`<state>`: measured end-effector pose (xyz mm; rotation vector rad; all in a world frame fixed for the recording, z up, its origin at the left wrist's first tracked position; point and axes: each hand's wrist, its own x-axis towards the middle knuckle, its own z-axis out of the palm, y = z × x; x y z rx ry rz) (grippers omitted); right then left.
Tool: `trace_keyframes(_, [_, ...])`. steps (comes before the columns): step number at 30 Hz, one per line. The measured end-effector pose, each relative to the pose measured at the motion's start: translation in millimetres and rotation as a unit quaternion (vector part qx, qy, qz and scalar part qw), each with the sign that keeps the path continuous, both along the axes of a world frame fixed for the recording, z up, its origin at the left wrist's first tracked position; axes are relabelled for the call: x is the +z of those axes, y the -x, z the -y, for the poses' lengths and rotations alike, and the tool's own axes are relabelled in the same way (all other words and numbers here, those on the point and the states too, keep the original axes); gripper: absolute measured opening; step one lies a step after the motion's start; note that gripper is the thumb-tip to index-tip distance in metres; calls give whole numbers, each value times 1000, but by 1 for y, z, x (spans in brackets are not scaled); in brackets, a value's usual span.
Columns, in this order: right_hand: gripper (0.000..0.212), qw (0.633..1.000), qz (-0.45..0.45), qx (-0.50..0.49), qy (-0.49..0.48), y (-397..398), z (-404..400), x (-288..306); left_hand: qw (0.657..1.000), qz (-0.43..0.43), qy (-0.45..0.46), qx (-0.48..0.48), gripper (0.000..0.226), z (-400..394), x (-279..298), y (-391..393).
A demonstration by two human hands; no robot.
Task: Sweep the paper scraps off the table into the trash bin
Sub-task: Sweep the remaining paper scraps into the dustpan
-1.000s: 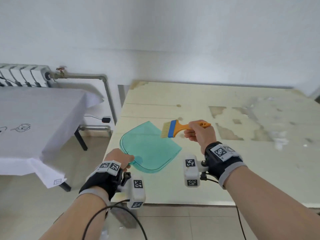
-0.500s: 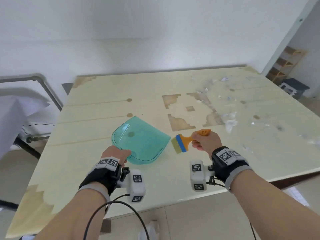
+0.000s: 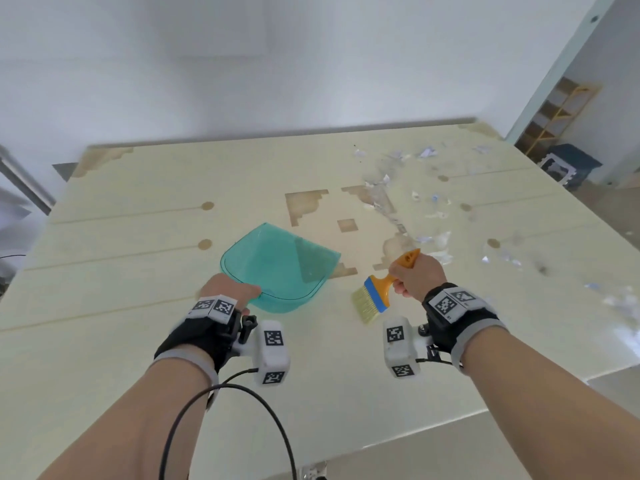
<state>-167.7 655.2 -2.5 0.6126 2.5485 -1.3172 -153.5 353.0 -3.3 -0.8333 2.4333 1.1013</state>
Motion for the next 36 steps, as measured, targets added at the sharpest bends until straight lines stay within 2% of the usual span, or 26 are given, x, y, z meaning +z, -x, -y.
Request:
trace_keyframes(5, [24,993,-31,22,-107,33,-27,8,1000,6,14,1,22,-22,-2,30])
trace_keyframes(8, [15,991,-47,25,-126,45,-46,6,999,5,47,0,24,-37,-2,42])
trace_keyframes(14, [15,993,-115,3,-34,62,-83,18,993,-4,111,27,45,-64,3,53])
trace_keyframes(16, [14,996,-87,1,23,64,-97,24,991,4,124,44,50,-77,3,51])
trace_keyframes(18, [14,995,0,86,51,61,-110,28,980,6,188,56,56,-95,3,47])
trace_keyframes(20, [14,978,82,191,31,53,-122,23,959,-46,274,54,50,-119,4,40])
trace_keyframes(21, [13,972,95,215,19,50,-129,18,952,-90,289,51,44,-131,4,38])
trace_keyframes(24, [10,983,33,179,27,50,-157,8,945,-195,258,42,21,-170,1,27])
trace_keyframes(26, [10,989,-28,144,32,57,-172,10,957,-206,201,47,15,-189,-3,21])
trace_keyframes(28, [11,988,-65,135,35,59,-186,14,976,-154,151,14,14,-210,-12,11])
trace_keyframes(30, [11,984,-71,140,83,58,-190,18,987,-65,139,-47,15,-222,-24,-1])
trace_keyframes(32, [15,974,-13,193,117,50,-191,19,984,10,162,-79,25,-232,-36,-14])
trace_keyframes(34, [16,952,69,278,103,37,-188,12,982,58,170,-64,35,-237,-49,-23])
trace_keyframes(36, [13,933,116,331,77,27,-187,3,982,75,171,-33,39,-244,-59,-30])
